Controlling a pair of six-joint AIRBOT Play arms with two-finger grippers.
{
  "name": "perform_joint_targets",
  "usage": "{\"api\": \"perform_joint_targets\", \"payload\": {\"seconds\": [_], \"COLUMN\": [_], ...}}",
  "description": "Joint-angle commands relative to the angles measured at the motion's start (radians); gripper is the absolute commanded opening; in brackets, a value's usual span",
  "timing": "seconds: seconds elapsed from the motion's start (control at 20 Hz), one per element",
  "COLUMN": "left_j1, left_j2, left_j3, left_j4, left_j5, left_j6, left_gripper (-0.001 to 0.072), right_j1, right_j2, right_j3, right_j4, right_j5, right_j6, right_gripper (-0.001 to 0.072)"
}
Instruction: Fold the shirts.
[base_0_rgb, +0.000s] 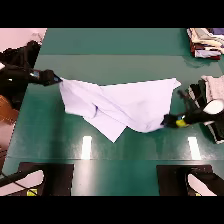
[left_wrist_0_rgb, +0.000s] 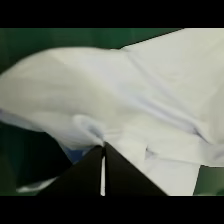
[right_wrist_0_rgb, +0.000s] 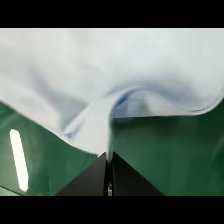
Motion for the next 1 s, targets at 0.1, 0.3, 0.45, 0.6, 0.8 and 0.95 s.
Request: {"api": "perform_joint_targets", "payload": {"seconds": [0.1,0.3,0.45,0.6,0.8,0.95], "left_j1": [0.001,0.001,0.001,0.001,0.001,0.001], "left_j2": [0.243,0.388,0.414,0.414,0.414,0.414], "left_j3": [0.215,0.534,0.837,1.048,1.083,0.912], "left_j4": [0.002,0.002,0.008,0.012,0.034,0.126], "left_j5": [-0.101,-0.119,-0.121,-0.069,-0.043,-0.053], "left_j6": [-0.086,-0.195,-0.259,-0.317,-0.339,-0.339], "left_gripper": [0.0023,0.0023,0.0022,0.0022,0.0022,0.0022], "right_j1": [-0.078,-0.269,-0.437,-0.533,-0.543,-0.486], "right_j2": [0.190,0.275,0.272,0.219,0.091,0.015], "right_j3": [0.435,0.809,1.065,1.294,1.499,1.432], "right_j4": [0.003,0.003,0.004,0.004,0.004,0.010], "right_j5": [0.000,0.054,0.165,0.239,0.365,0.393], "right_j6": [0.001,-0.040,-0.064,-0.072,-0.070,-0.070], "right_gripper": [0.0013,0.0013,0.0013,0.0013,0.0013,0.0012]}}
